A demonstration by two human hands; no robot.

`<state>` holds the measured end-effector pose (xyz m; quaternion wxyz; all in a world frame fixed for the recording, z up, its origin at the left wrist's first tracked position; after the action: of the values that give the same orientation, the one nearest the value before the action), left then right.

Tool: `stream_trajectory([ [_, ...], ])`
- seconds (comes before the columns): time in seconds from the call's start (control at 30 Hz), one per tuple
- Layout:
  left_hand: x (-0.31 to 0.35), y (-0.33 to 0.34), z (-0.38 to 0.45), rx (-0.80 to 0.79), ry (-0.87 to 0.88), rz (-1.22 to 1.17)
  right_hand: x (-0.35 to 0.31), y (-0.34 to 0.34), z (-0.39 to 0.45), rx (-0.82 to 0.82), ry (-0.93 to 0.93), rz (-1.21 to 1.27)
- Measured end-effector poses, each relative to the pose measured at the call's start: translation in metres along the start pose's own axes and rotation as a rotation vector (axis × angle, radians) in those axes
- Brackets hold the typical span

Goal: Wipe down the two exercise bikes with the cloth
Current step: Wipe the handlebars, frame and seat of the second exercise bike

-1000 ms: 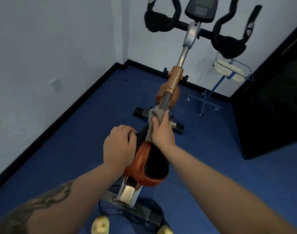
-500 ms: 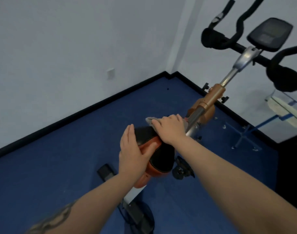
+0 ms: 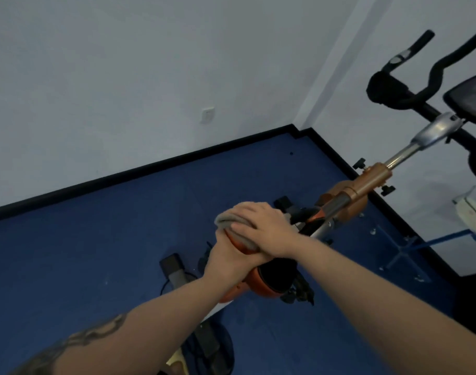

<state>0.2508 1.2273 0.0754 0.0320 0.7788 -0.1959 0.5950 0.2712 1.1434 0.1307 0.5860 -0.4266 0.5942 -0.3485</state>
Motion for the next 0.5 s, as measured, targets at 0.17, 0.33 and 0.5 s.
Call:
stream_trajectory([
  [0.17,-0.011,0.001,0.006,-0.047,-0.031,0.065,0.048,0.004,0.027,-0.217,0.425,-0.02],
  [0.33,0.003,0.006,0.002,-0.092,0.107,0.25,-0.028,0.018,0.034,-0.159,-0.096,-0.112],
  [0.5,-0.007,0.0,0.004,-0.103,-0.026,0.186,0.003,0.032,0.058,-0.474,0.272,0.04],
])
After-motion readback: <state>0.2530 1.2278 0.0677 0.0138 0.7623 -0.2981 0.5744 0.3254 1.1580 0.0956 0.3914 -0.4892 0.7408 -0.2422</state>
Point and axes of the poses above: each hand's wrist, its own z-axis towards the middle knuckle, its own y-axis out of the palm, x = y × z, the point moved 10 cm from there along z, towards the middle knuckle, and after that the axes turned 8 degrees about x, right-handed, at the moved point
